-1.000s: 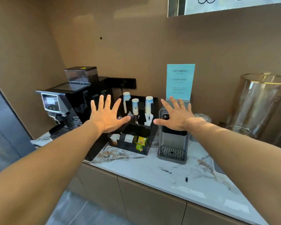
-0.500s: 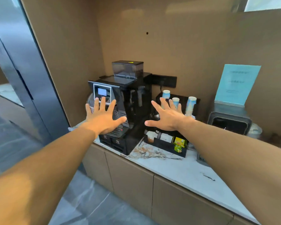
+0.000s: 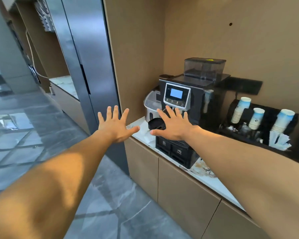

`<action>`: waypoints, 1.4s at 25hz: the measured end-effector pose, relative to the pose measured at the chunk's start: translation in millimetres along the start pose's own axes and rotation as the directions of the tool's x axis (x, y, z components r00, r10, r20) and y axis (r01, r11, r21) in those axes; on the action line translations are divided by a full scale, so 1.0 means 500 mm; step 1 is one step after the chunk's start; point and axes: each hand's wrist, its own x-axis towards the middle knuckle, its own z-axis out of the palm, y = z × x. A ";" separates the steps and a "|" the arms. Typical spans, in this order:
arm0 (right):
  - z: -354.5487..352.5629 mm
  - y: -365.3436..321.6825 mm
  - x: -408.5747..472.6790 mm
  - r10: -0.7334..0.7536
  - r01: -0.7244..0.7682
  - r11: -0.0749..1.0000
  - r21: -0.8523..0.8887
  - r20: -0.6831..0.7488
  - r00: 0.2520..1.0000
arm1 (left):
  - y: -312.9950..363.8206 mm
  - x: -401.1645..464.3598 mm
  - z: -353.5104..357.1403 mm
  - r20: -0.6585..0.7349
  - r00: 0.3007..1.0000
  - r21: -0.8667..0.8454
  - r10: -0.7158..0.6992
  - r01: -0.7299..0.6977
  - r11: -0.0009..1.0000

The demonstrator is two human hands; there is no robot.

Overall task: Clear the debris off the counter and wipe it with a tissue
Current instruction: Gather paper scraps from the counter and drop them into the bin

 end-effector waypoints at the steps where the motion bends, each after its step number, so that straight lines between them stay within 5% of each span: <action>1: 0.011 -0.016 0.021 -0.016 0.016 1.000 0.006 0.009 1.000 | -0.020 0.011 0.008 -0.002 1.000 0.002 -0.011 0.011 1.000; 19: 0.317 -0.120 0.559 -0.054 0.008 0.981 0.192 0.234 0.971 | -0.214 0.436 0.254 0.239 0.970 0.049 -0.032 0.021 0.999; 28: 0.455 -0.108 0.679 -0.009 -0.066 0.979 0.192 0.364 0.931 | -0.223 0.619 0.425 0.377 0.887 -0.134 0.267 -0.233 0.963; 35: 0.579 -0.066 0.754 0.338 -0.412 0.904 0.117 0.394 0.854 | -0.167 0.812 0.586 0.324 0.707 -0.288 0.629 -0.559 0.777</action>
